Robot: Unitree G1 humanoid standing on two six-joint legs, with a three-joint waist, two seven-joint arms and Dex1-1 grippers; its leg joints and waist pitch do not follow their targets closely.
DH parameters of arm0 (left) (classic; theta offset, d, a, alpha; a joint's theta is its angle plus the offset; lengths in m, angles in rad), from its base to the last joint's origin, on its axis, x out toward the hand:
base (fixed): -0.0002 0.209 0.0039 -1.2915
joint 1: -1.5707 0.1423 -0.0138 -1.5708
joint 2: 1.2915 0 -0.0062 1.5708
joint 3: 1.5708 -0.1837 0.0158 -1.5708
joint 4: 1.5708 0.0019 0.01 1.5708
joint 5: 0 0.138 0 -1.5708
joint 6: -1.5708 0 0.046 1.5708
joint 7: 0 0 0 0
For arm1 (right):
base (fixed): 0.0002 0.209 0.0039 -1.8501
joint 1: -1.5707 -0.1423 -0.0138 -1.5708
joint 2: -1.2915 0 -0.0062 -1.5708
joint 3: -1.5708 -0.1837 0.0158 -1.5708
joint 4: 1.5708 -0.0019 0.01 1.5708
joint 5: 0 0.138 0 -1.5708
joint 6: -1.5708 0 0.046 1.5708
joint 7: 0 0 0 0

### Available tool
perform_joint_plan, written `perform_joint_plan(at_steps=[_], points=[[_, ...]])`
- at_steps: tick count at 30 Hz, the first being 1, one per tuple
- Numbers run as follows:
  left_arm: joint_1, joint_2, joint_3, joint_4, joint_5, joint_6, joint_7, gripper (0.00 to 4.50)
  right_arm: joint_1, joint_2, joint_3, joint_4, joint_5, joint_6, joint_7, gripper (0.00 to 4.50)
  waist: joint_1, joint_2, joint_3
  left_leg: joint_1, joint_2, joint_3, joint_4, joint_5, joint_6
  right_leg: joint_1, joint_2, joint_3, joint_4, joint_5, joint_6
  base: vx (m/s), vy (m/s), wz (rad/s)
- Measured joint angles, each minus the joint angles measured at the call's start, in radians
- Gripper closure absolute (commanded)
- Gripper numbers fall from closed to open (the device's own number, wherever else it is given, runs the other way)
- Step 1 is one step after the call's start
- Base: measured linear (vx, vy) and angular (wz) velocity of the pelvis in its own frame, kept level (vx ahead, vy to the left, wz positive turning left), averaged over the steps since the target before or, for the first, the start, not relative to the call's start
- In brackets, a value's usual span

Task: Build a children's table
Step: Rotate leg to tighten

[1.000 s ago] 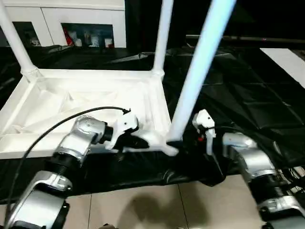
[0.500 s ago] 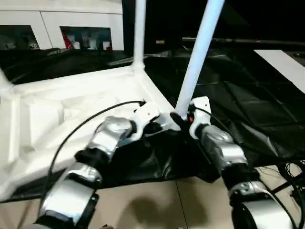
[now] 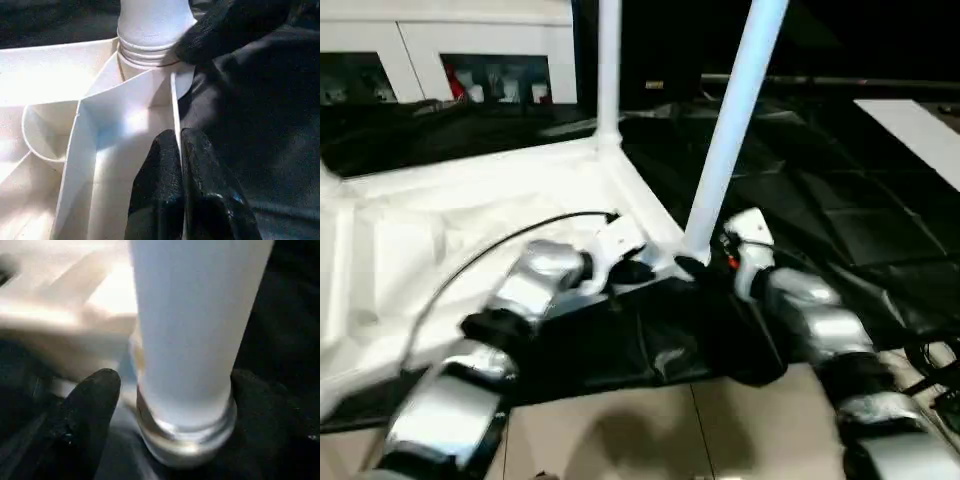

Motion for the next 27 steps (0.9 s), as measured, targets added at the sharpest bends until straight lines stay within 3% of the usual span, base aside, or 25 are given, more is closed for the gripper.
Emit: perform_joint_plan(at_steps=[3,6,12,16,27], points=[[0.029,0.053,-0.004,-0.048,-0.021,-0.018,-0.103,4.50,0.018,-0.054,0.034,-0.047,0.002,-0.001,0.123,0.84,0.001,0.000,0.000,-0.004,0.000,0.000,-0.001,0.000,0.001,-0.003,0.000,0.000,-0.001,-0.002,-0.002,0.000,0.000,0.00],[0.043,0.077,-0.016,-0.082,-0.033,-0.018,-0.176,4.50,0.023,-0.071,0.042,-0.067,0.005,-0.001,0.207,0.84,0.013,0.000,0.000,-0.008,0.000,0.001,0.000,0.002,0.006,-0.008,0.000,0.000,0.000,-0.002,-0.002,0.000,0.000,0.00],[0.088,0.109,-0.029,-0.156,-0.062,-0.006,-0.270,4.50,0.036,-0.106,0.075,-0.089,0.017,0.000,0.301,0.84,0.028,0.000,0.000,-0.008,0.000,0.002,0.002,0.001,0.004,-0.008,-0.001,0.000,0.003,-0.002,-0.002,0.000,0.000,0.00],[0.106,0.120,-0.029,-0.185,-0.068,0.007,-0.286,4.50,0.038,-0.119,0.105,-0.091,0.001,-0.006,0.321,1.10,0.026,0.000,0.000,-0.007,0.001,0.002,0.003,-0.001,0.001,-0.008,-0.001,0.000,0.004,-0.002,-0.002,0.000,0.000,0.00],[0.122,0.131,-0.026,-0.221,-0.077,0.034,-0.286,4.50,0.038,-0.107,0.108,-0.087,-0.003,-0.011,0.336,1.77,0.018,-0.001,0.000,-0.008,0.001,0.002,0.004,-0.001,0.001,-0.008,-0.001,0.000,0.004,-0.002,-0.002,0.000,0.000,0.00]])
